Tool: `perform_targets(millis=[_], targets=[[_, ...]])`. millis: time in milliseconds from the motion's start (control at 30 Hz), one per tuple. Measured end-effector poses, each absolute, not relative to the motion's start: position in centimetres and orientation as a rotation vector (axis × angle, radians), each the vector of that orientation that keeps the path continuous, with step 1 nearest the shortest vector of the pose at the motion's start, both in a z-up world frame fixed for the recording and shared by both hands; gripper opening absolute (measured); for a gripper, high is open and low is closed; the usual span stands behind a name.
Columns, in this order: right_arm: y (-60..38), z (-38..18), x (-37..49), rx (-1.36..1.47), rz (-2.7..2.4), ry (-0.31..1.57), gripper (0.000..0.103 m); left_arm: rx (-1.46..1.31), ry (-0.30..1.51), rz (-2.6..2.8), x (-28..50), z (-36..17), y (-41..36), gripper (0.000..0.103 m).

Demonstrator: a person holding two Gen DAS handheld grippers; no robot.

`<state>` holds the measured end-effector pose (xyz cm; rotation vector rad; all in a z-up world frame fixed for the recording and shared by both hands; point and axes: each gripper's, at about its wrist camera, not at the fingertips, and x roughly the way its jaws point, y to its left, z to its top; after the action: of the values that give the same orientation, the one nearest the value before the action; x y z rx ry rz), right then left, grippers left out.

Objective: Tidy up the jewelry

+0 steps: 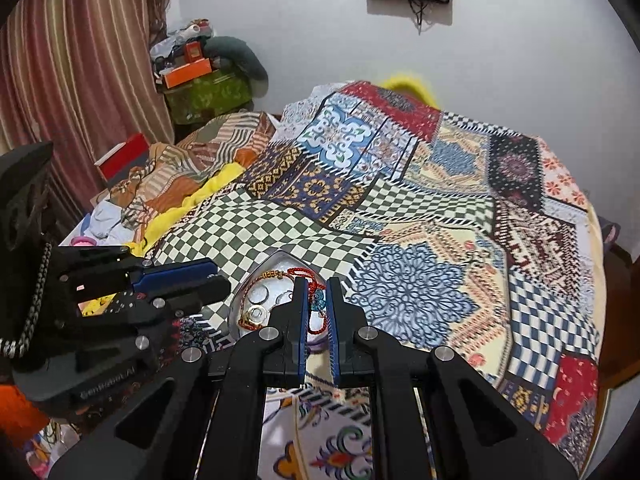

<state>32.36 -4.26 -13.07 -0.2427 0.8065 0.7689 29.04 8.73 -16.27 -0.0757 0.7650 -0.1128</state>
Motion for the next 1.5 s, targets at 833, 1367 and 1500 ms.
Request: perform_targets(millis=[833, 1367, 1500], targets=[[-1.5, -18.3, 34.3, -0.346, 0.801, 0.943, 0.008, -0.112, 0.869, -0.121, 31.4, -21.1, 9.0, 0.012], [-0.9, -17.7, 33.3, -0.426, 0.772, 0.898, 0.010, -0.121, 0.861, -0.083, 29.9, -20.2, 10.5, 0.034], [-1.3, -16.5, 32.7, -0.429, 0.757, 0.875, 0.010, -0.130, 0.843, -0.078, 29.1, -19.1, 10.7, 0.034]])
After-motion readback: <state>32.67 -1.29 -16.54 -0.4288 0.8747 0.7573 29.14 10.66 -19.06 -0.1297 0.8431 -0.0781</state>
